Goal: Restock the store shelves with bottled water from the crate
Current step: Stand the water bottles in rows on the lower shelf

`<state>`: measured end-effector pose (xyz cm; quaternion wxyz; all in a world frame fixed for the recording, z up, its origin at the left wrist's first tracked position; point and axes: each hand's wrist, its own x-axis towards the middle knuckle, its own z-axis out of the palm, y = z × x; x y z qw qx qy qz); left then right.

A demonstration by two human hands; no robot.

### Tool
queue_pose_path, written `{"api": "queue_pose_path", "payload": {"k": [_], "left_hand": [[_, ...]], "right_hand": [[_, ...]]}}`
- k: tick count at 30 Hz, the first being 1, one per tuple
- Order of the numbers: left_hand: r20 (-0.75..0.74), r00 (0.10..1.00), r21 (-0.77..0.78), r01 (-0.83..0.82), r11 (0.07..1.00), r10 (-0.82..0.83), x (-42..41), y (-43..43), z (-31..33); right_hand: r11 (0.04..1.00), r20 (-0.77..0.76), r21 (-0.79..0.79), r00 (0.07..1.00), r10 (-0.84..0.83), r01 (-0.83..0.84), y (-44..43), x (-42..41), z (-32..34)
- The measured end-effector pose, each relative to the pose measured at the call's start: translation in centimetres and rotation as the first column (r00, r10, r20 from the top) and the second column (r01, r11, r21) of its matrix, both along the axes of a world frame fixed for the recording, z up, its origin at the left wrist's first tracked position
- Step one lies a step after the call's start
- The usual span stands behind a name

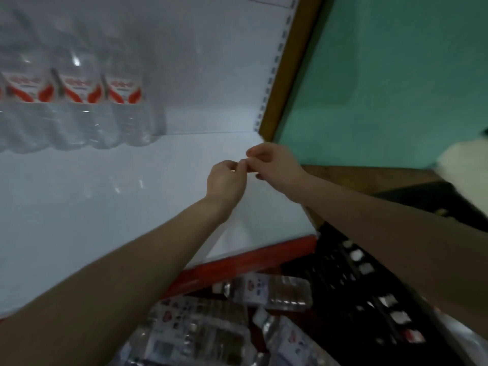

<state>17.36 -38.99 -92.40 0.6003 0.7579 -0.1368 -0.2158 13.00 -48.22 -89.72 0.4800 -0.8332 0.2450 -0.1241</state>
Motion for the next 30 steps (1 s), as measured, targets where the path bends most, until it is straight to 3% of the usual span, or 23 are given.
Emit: {"api": "queue_pose_path", "payload": {"k": [4, 9, 13, 18, 22, 26, 30], "left_hand": [[-0.053, 0.959, -0.013, 0.28, 0.96, -0.28, -5.4, -3.3, 3.2], [-0.004, 0.852, -0.021, 0.523, 0.852, -0.523, -12.8, -6.5, 5.3], [-0.013, 0.731, 0.061, 0.681, 0.73, -0.682, -18.1, -8.7, 6.0], [-0.025, 0.653, 0.202, 0.745, 0.636, -0.757, -24.9, -11.4, 5.3], [-0.096, 0.578, 0.352, 0.781, 0.515, -0.811, -29.5, -13.4, 2.6], [-0.169, 0.528, 0.434, 0.798, 0.418, -0.832, -31.9, -14.2, 0.7], [-0.152, 0.514, 0.452, 0.796, 0.403, -0.844, -32.3, -14.3, 0.0]], "right_hand": [[0.992, -0.008, -0.082, 0.995, -0.1, 0.099, -2.9, -8.2, 3.4], [0.959, 0.029, -0.047, 0.96, -0.279, 0.28, -6.1, -17.8, 6.1], [0.954, -0.119, -0.057, 0.947, -0.299, 0.294, -9.1, -25.3, 5.6], [0.962, -0.438, -0.204, 0.862, -0.255, 0.181, -11.9, -34.0, 2.6], [0.959, -0.666, -0.277, 0.706, -0.241, 0.066, -11.5, -38.0, -1.1], [0.923, -0.718, -0.375, 0.656, -0.231, -0.086, -10.3, -39.6, -3.6], [0.904, -0.712, -0.42, 0.648, -0.271, -0.084, -9.8, -39.7, -4.0]]}}
